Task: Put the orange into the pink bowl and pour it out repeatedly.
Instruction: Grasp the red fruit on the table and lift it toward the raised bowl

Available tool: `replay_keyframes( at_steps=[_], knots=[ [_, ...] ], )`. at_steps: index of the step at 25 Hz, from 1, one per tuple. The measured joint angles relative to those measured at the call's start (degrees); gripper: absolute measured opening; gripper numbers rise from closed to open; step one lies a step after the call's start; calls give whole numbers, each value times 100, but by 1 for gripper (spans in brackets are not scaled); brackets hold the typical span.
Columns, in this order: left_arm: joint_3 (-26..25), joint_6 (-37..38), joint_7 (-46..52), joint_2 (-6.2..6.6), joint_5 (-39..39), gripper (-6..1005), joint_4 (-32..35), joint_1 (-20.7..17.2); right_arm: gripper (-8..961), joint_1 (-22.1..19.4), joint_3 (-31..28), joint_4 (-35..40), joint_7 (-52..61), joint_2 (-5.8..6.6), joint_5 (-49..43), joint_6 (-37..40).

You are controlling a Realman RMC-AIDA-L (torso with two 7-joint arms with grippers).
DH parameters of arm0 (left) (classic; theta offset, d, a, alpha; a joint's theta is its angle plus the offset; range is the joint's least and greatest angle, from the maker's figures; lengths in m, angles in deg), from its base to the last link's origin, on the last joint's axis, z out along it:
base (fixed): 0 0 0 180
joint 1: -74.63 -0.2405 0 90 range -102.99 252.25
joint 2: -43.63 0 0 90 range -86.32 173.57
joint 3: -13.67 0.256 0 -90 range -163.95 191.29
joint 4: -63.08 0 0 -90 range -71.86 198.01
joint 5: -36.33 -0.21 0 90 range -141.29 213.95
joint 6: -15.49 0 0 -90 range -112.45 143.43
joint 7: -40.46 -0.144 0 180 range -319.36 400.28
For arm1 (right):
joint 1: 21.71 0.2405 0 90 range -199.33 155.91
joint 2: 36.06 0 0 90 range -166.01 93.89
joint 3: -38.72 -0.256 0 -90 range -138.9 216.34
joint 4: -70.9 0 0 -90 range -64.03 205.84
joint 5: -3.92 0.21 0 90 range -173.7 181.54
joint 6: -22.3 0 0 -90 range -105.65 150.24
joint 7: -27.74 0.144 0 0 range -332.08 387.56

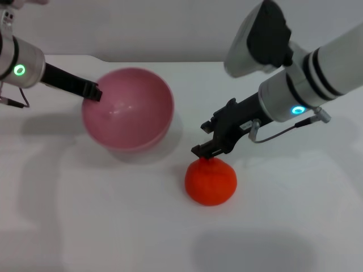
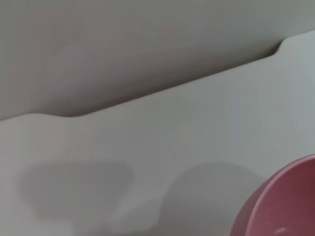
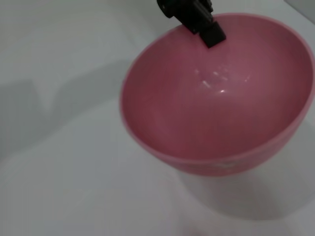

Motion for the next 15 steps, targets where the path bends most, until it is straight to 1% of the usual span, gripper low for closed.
replay_keyframes(
  at_steps=[1,2,6,11,15],
  knots=[
    [9,5,0,-16,0,43,3,-9,607,-28,173,-31,0,-1,3,-147],
    [22,17,0,-61,0,43,10,-25,607,-28,173,-31,0,-1,3,-147],
    [23,58,3,-114,0,44,35,-35,607,-45,317,-126,0,-2,3,-244],
    [22,74,5,-111,0,44,84,-7,606,-112,399,-135,10,-1,56,-214],
    [22,37,5,-83,0,44,86,19,605,-162,513,-139,52,-1,179,-125]
  ],
)
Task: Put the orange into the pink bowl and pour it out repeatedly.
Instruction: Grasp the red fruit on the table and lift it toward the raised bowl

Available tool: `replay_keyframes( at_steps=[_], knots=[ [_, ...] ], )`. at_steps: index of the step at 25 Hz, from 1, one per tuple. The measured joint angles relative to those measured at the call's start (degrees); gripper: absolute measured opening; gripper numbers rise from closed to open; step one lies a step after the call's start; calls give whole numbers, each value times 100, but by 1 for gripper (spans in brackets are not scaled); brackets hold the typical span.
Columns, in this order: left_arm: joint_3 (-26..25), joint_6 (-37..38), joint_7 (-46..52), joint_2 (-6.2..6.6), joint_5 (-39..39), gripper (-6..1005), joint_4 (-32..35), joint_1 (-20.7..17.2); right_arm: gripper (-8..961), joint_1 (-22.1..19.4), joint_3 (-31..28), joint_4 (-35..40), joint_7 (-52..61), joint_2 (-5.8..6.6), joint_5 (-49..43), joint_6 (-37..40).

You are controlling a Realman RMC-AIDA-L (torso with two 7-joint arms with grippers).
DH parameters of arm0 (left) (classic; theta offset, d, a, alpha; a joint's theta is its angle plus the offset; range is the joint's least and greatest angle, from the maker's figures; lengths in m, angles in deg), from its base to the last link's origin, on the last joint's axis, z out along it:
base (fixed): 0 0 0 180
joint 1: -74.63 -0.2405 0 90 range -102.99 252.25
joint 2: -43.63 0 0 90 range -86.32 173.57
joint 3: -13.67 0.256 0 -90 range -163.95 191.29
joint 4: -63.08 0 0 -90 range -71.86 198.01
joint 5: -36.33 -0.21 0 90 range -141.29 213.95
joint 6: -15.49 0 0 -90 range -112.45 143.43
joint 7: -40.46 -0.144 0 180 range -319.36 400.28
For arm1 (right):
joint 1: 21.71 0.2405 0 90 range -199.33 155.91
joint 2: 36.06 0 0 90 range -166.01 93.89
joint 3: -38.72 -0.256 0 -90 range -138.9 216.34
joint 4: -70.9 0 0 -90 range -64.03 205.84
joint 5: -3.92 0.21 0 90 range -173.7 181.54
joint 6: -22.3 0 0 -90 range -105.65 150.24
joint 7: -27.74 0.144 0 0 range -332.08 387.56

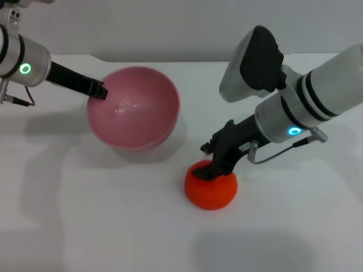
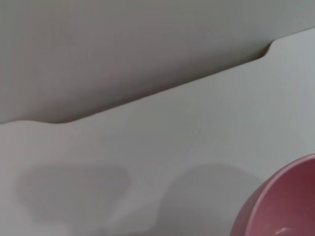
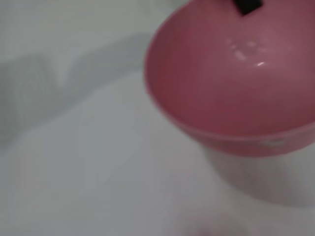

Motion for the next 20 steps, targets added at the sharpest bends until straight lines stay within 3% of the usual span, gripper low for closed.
replay_keyframes(
  at_steps=[7,18,20],
  knots=[
    [-1,-26,-12,83,-1,44,1,77,604,-16,52,-6,171,7,107,412],
    [0,-43,-68,94,-12,44,1,88,603,-32,19,-1,418,53,-64,453],
    [0,-45,-73,95,-14,44,1,89,515,-32,16,0,444,53,-167,445]
  ],
)
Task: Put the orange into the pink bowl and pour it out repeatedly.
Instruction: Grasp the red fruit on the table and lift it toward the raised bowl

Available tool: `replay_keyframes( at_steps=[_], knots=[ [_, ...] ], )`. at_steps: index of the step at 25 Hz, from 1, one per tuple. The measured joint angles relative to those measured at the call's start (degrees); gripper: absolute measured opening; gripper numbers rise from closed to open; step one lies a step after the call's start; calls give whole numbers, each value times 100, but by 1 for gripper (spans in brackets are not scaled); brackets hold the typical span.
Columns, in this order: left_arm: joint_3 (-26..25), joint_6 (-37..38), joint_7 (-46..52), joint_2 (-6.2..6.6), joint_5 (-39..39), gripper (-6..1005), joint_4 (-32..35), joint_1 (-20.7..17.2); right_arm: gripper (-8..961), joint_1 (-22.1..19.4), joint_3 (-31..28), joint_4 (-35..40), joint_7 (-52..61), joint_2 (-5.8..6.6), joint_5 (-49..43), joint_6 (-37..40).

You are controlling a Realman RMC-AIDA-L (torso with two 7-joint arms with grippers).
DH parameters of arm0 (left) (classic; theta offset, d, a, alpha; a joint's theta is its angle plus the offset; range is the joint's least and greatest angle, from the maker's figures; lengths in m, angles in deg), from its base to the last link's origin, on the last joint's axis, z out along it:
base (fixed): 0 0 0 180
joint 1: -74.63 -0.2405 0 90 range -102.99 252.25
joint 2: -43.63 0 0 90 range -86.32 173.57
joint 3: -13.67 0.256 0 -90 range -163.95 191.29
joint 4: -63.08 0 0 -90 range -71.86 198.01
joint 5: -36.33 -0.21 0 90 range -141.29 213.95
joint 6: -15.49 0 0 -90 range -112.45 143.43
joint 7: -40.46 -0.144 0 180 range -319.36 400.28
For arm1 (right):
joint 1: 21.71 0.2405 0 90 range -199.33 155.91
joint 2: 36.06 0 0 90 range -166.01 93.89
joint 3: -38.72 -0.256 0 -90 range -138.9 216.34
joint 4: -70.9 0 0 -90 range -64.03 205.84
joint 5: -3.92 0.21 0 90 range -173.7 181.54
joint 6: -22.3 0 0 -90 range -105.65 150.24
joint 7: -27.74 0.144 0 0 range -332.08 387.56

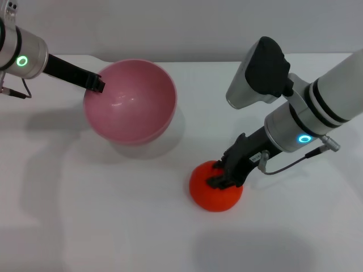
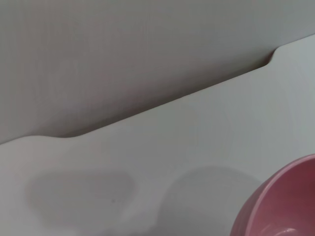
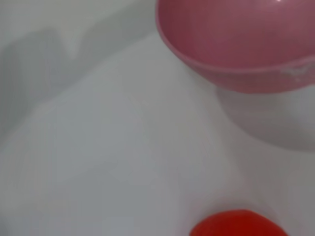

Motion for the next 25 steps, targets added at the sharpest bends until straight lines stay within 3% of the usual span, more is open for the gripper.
replay_keyframes(
  at_steps=[6,13,25],
  knots=[
    [0,-16,-3,0,-4,44,-7,0,269,1,-8,3,14,0,-85,-7],
    [0,-29,-3,0,-5,44,-9,0,157,-83,-365,199,-8,5,-93,11],
    [0,19,-3,-19,-4,44,0,153,104,-815,-2819,2323,7,-15,-2,564]
  ],
)
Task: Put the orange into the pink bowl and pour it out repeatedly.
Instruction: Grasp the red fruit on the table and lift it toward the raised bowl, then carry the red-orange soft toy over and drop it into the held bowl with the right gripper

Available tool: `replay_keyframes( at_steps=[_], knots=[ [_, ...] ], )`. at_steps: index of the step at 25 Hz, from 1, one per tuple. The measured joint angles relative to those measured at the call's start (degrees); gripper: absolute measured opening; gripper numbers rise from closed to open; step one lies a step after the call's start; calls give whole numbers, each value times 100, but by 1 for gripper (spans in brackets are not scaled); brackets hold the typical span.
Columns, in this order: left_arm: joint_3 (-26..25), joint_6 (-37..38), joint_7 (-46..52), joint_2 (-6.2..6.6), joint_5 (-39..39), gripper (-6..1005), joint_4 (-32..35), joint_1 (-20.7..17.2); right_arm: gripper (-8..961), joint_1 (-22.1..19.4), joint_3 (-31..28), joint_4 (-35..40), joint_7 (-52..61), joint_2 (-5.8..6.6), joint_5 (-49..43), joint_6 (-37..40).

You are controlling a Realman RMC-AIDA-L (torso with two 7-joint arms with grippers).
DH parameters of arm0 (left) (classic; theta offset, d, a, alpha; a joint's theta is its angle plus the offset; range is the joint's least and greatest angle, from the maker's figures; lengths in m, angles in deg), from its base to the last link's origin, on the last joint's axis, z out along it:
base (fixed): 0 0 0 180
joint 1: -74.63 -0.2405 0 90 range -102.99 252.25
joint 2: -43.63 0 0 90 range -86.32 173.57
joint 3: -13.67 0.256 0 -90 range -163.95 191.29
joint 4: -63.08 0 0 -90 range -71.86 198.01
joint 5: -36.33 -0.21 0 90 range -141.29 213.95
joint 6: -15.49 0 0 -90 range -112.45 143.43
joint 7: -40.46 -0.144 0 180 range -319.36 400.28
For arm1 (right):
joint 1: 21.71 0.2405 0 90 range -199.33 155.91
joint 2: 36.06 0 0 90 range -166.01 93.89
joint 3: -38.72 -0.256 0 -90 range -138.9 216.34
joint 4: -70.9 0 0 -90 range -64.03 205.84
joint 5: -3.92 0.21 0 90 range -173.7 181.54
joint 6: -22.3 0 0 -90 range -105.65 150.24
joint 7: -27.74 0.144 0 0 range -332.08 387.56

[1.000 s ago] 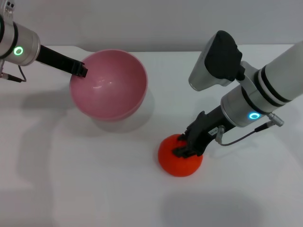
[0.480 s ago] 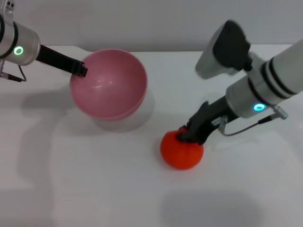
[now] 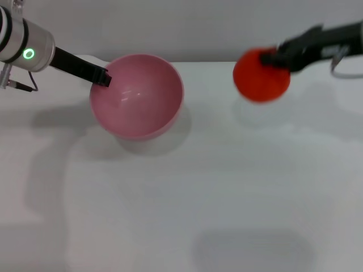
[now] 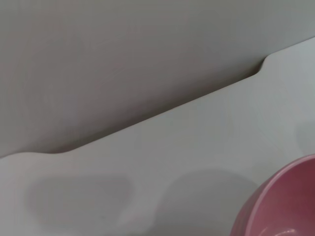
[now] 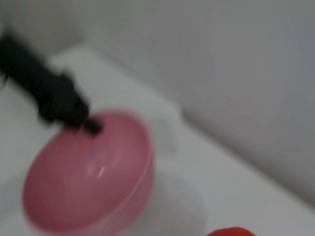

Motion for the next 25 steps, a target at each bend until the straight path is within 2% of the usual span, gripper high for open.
replay_keyframes(
  at_steps=[6,9,13,17,25],
  knots=[
    [103,31,0,-114,0,44,-2,13,86,-668,-277,1342,-431,-60,1401,-102],
    [168,45,0,-206,0,44,-2,39,85,-773,-269,1496,-711,-59,1946,-103],
    [309,68,-6,-273,12,44,-1,111,84,-689,60,1364,-933,-30,2291,-86],
    [383,69,-7,-296,46,44,-4,160,89,-447,621,820,-1211,-20,2298,-223],
    [522,80,9,-314,58,44,-17,218,136,-95,1046,-16,-1346,10,2133,-511]
  ],
)
